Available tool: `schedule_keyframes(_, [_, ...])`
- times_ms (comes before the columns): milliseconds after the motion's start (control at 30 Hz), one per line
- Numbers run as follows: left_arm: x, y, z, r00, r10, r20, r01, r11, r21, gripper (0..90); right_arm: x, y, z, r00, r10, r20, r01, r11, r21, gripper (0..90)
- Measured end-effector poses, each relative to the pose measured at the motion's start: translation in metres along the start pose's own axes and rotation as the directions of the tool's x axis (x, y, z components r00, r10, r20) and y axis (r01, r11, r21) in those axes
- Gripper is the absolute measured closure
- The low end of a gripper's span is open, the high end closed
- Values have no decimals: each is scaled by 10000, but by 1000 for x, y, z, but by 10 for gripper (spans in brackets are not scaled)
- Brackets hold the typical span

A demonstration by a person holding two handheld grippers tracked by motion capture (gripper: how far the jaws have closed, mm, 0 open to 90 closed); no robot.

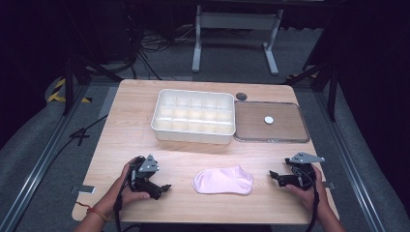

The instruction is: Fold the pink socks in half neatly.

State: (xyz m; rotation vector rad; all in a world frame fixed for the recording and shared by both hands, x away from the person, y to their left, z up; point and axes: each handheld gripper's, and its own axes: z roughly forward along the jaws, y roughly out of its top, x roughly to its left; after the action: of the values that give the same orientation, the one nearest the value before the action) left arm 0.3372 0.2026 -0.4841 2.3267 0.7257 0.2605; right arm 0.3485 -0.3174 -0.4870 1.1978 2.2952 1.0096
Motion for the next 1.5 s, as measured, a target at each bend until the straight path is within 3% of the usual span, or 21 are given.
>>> schedule_keyframes(500, [1,0,1,9999,1,104,0,10000,-59,1,1,-2,-3,9999,21,-113,-22,10000,-69,181])
schedule_keyframes(900, [1,1,1,10000,-12,24,12,10000,-18,1,11,3,-11,9949,-535,-857,485,9971,-588,330])
schedule_keyframes(1033, [1,1,1,10000,-26,20,26,10000,-8,3,20,8,-15,9933,-825,-808,766,9943,-735,354])
schedule_keyframes(1200, [1,1,1,10000,-31,17,31,10000,-2,2,28,14,-17,9884,-1134,-1007,1045,9905,-899,352])
schedule_keyframes(1367, [0,1,1,9999,-133,-86,132,9999,-13,3,38,21,-18,9811,-1473,-1254,1337,9848,-1106,414])
schedule_keyframes(1500, [0,1,1,9998,-155,-128,155,9999,-28,2,53,31,-16,9675,-1907,-1660,1707,9770,-1275,471])
